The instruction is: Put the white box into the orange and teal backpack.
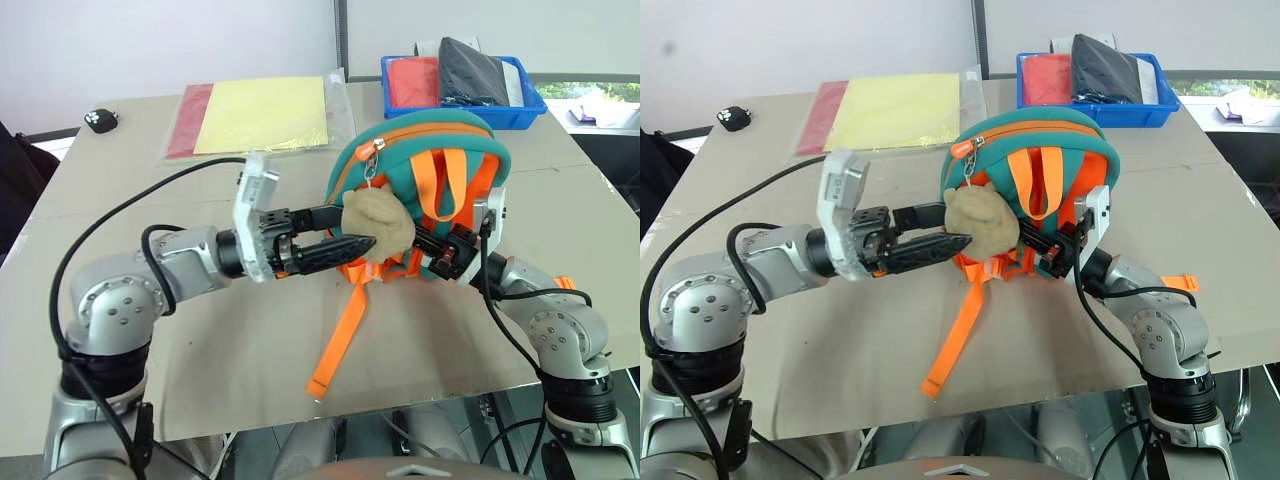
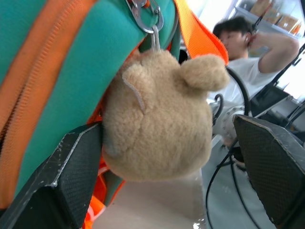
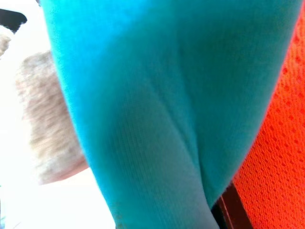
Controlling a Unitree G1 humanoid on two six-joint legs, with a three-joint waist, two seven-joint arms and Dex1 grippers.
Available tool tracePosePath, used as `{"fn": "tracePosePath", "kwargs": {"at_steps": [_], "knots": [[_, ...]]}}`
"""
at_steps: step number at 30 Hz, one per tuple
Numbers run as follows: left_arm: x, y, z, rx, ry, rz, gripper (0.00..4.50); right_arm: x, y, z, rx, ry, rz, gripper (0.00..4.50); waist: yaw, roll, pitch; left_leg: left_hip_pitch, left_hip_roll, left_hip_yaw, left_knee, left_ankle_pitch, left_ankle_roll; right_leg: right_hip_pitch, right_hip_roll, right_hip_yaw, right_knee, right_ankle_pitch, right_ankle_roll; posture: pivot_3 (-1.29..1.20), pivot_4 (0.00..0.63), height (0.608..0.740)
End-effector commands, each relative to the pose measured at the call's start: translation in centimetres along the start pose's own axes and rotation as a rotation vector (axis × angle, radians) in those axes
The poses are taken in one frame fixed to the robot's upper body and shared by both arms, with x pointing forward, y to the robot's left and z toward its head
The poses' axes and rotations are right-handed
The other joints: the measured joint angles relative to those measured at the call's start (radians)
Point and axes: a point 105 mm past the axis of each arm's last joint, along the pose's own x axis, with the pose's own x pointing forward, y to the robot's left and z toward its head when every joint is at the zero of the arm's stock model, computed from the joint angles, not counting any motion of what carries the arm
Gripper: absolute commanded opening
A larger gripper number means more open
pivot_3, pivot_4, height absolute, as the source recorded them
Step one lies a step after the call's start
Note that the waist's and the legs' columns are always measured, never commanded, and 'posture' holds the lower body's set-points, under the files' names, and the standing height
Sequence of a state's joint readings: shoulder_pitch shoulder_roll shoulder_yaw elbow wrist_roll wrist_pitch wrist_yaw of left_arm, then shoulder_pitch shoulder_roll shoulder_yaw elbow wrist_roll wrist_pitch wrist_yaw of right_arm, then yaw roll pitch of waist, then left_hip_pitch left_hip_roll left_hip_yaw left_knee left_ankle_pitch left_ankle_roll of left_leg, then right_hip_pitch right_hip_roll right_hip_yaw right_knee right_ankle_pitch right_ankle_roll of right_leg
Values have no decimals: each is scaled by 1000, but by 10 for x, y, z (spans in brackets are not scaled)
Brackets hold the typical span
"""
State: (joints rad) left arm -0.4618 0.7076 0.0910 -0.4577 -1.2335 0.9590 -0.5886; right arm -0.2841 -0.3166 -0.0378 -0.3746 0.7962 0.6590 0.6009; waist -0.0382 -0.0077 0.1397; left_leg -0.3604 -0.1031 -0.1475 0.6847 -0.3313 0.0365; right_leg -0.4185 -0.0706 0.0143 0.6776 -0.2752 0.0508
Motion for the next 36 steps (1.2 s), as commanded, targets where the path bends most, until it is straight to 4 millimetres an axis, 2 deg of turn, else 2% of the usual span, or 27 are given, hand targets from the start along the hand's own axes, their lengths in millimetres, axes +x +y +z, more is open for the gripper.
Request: {"fn": "tracePosePath", "kwargs": {"at_steps": [1, 6, 9, 14, 15, 16, 18, 20, 23, 25, 28, 29, 31, 33, 36], "knots": [[9, 2, 1, 64, -8, -3, 4429, 2, 8, 11, -29, -42, 26, 0, 0, 0, 0, 0, 0, 0, 0, 0, 0, 0, 0, 0, 0, 0, 0, 0, 150, 740], [22, -2, 4, 66, -57, -46, 4429, 2, 9, 9, -29, -42, 24, 0, 0, 0, 0, 0, 0, 0, 0, 0, 0, 0, 0, 0, 0, 0, 0, 0, 150, 740], [22, -4, 8, 48, -99, -61, 3642, 2, 9, 9, -29, -42, 22, 0, -1, 0, 0, 0, 0, 0, 0, 0, 0, 0, 0, 0, 0, 0, 0, 0, 150, 740], [12, -2, 15, 26, -147, -56, 1592, 2, 9, 7, -28, -38, 20, 0, -1, 0, 0, 0, 0, 0, 0, 0, 0, 0, 0, 0, 0, 0, 0, 0, 150, 740], [10, -1, 17, 22, -156, -52, 1511, 2, 9, 7, -28, -38, 19, 0, -1, 0, 0, 0, 0, 0, 0, 0, 0, 0, 0, 0, 0, 0, 0, 0, 150, 740], [5, -1, 21, 23, -167, -51, 1019, 2, 9, 7, -28, -37, 19, 0, -1, 0, 0, 0, 0, 0, 0, 0, 0, 0, 0, 0, 0, 0, 0, 0, 150, 740], [-9, -2, 31, 31, -182, -54, 795, 2, 8, 7, -28, -37, 18, 0, -2, 0, 0, 0, 0, 0, 0, 0, 0, 0, 0, 0, 0, 0, 0, 0, 150, 740], [-20, -3, 38, 36, -183, -52, 795, 2, 8, 7, -27, -37, 17, 0, -4, 0, 0, 0, 0, 0, 0, 0, 0, 0, 0, 0, 0, 0, 0, 0, 150, 740], [-62, 18, 45, 77, -76, 102, 795, 2, 7, 5, -23, -32, 16, 0, -6, 0, 0, 0, 0, 0, 0, 0, 0, -1, 1, 0, 0, 0, 0, 0, 150, 740], [-87, 47, 28, 125, 118, 296, 795, 1, 8, 4, -20, -25, 19, 0, -10, 1, 0, 1, 0, 1, -2, 0, 0, -2, 1, 1, 1, 0, 0, 0, 150, 740], [-105, 75, 14, 185, 264, 452, 795, 0, 8, 3, -20, -20, 20, 0, -1, 4, 0, 2, 0, 1, -3, 0, 0, -2, 1, 1, 0, 0, 0, 0, 150, 740], [-104, 80, 12, 205, 273, 472, 795, 0, 8, 2, -21, -19, 18, 0, 4, 3, 0, 2, 0, 1, -3, 0, 0, -1, 1, 1, 0, 0, -1, 0, 150, 740], [-95, 87, -10, 210, 358, 472, 795, -1, 7, 2, -21, -21, 11, 0, 7, 3, 0, 1, 0, 0, -2, 0, 0, -1, 0, 0, -1, 0, -1, 0, 150, 740], [-88, 95, -50, 202, 505, 484, 795, 0, 7, 2, -20, -23, 9, 0, 5, 3, 0, 0, 0, 0, -2, 0, 0, 0, 0, 0, -1, 0, 0, 0, 150, 740], [-73, 94, -95, 225, 665, 427, 795, 1, 7, 2, -19, -25, 10, 0, -2, 3, 0, 0, 0, 0, -2, 0, 0, -1, 0, 1, -1, 0, 0, 0, 150, 740]]}}
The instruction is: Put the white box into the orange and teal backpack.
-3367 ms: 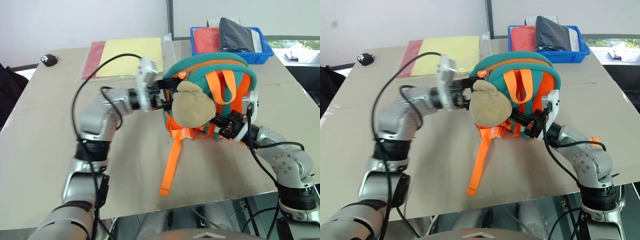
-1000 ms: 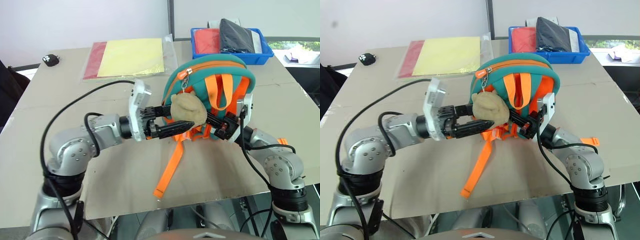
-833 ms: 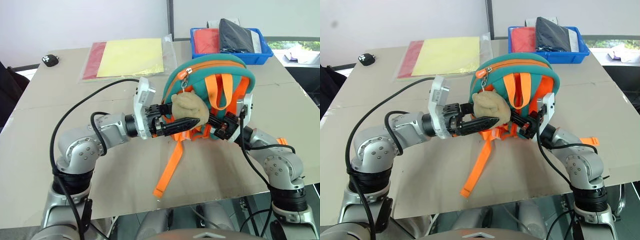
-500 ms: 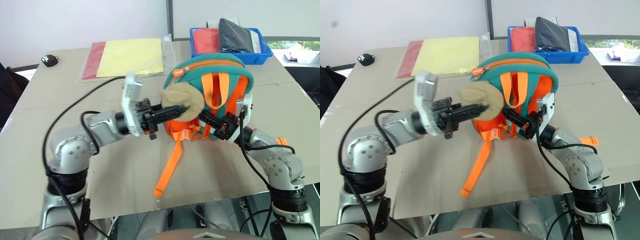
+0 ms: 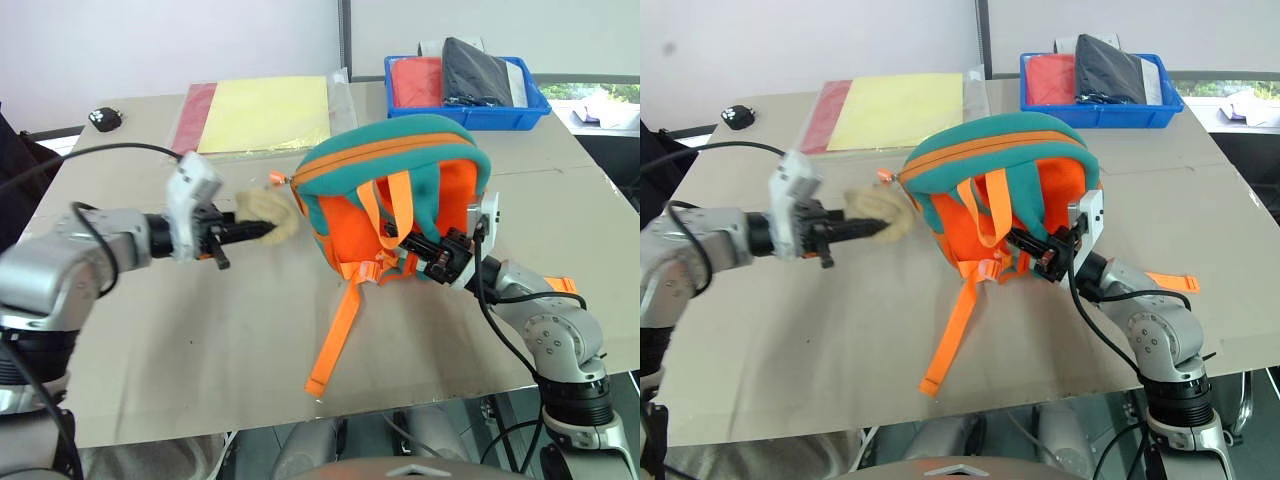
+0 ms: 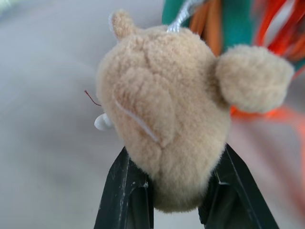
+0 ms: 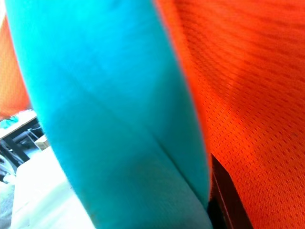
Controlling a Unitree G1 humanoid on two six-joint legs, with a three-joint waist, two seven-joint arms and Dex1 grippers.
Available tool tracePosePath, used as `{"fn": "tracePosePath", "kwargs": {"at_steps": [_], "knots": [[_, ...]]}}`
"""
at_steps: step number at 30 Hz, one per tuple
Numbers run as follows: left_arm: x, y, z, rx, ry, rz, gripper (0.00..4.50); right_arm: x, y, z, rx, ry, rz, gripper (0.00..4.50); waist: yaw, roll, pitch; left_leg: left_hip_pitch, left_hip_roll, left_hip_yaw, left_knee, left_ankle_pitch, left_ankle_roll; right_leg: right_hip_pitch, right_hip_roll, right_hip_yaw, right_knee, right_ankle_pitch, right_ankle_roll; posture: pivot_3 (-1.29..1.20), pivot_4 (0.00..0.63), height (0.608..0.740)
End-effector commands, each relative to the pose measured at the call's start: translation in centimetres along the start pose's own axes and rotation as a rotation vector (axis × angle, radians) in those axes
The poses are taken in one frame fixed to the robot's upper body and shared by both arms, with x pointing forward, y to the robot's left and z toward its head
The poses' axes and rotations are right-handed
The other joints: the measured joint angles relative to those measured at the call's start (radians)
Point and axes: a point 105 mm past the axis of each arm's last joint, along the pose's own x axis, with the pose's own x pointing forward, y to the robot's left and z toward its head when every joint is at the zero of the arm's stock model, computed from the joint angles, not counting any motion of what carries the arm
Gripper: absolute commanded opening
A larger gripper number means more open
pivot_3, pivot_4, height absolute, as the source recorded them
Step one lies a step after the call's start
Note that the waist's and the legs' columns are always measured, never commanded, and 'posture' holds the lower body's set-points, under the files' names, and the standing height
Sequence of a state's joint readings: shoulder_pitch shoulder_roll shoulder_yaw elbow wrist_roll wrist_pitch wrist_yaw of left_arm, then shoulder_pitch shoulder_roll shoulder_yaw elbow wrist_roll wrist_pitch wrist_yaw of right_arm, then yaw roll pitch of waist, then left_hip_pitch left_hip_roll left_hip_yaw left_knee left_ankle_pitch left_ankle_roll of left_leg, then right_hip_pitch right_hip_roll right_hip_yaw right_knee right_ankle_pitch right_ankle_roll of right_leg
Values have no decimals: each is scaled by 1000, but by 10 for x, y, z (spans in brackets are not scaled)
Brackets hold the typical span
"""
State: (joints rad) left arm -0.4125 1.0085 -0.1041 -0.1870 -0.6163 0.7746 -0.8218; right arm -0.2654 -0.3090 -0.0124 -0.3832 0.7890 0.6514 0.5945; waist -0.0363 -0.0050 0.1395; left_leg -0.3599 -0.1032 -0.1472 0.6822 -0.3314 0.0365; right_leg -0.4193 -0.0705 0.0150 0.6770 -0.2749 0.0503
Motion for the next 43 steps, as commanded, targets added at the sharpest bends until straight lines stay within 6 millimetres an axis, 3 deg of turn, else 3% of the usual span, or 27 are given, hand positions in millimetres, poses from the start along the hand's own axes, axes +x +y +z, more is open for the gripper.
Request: {"fn": "tracePosePath", "kwargs": {"at_steps": [1, 3, 6, 8, 11, 14, 18, 19, 20, 23, 26, 28, 32, 36, 39, 43], "knots": [[34, -19, -33, 68, 144, -40, 795, 0, 3, 9, -29, -37, 6, 0, -5, 0, 0, 0, 0, 0, 0, 0, 0, 0, 0, 0, 0, 0, 0, 0, 150, 740], [49, -27, -37, 35, 150, -67, 795, 1, 3, 8, -28, -39, 8, 0, -1, 0, -1, 0, 0, 0, 0, 0, 0, -1, 0, 0, 1, 0, 0, 0, 150, 740], [53, -21, -50, 104, 240, -44, 795, 3, 4, 8, -29, -42, 14, 0, 6, 1, -3, 0, 0, 0, 1, 0, 0, 1, 0, 0, 1, 0, 0, 0, 150, 740], [53, -13, -42, 110, 206, -21, 795, 3, 3, 9, -30, -43, 15, 0, 7, 3, -6, 1, 0, 0, 1, 0, 0, 1, 0, 0, 1, 0, 0, 0, 150, 740], [50, -9, -12, 75, 13, -21, 795, 1, 2, 8, -30, -43, 12, 0, 9, 4, -6, 1, 0, 0, 1, 0, 0, 1, 0, 0, 1, 0, 0, 0, 150, 740], [37, -13, 9, 9, -162, -60, 1870, -1, 2, 8, -21, -46, 14, 0, 6, 3, -6, 0, 0, -1, 2, 0, 0, 0, 0, -1, 1, 0, 0, 0, 150, 740], [11, -17, 12, -13, -290, -76, 3913, -6, -1, 6, -14, -37, 9, 0, -2, 2, -5, -1, 0, -1, 1, 0, 0, -1, 0, -1, 1, 0, 0, 0, 150, 740], [3, -21, 7, -47, -300, -101, 4368, -8, -4, 6, -20, -27, -2, 341, -5, 2, -5, -1, 0, -1, 1, 0, 0, -1, 0, -1, 1, 0, 0, 0, 150, 740], [-4, -25, 3, -62, -302, -120, 4500, -9, -6, 6, -25, -17, -9, 731, -6, 2, -5, -1, 0, -1, 1, 0, 0, -1, 0, 0, 1, 0, 0, 0, 150, 740], [-23, -38, -24, -8, -219, -162, 4500, -18, -4, 9, -45, 1, 5, 1965, -8, 3, -5, -1, 0, 0, 0, 0, 0, -2, 0, 0, 1, 0, 0, 0, 150, 740], [-34, -39, -46, 32, -147, -133, 4500, -38, 4, 13, -102, 17, 40, 3508, 12, 3, -5, -1, 1, -1, -1, 0, 0, -1, 0, -1, 0, 0, 0, 0, 150, 740], [-38, -40, -61, 79, -106, -91, 4500, -68, 5, 3, -216, 128, 43, 4437, 28, 4, -5, -1, 0, -1, 0, 0, 0, 1, 0, -2, -2, 0, 0, 0, 150, 740], [-30, -51, -64, 55, -234, 15, 4500, -126, -18, -15, -304, 279, -73, 4437, 47, 5, -4, 0, 0, -1, 0, -3, 4, 6, -1, -3, -11, 1, 2, 0, 150, 740], [-9, -54, -89, 88, -186, 204, 4500, -179, -37, -46, -338, 397, -191, 4437, 51, 3, -5, 1, 0, 1, 1, -3, 4, 9, 0, -1, -15, 5, 4, 0, 150, 740], [-2, -69, -94, 77, -219, 192, 4500, -200, -44, -64, -391, 414, -263, 4437, 50, 4, -6, 2, 1, 1, 0, -3, 4, 9, 0, 0, -14, 5, 4, 0, 150, 740], [-1, -85, -91, 72, -263, 156, 4500, -212, -47, -67, -393, 317, -311, 4437, 49, 6, -7, 5, 2, 3, -1, -3, 4, 10, 1, 1, -14, 5, 4, 0, 150, 740]]}}
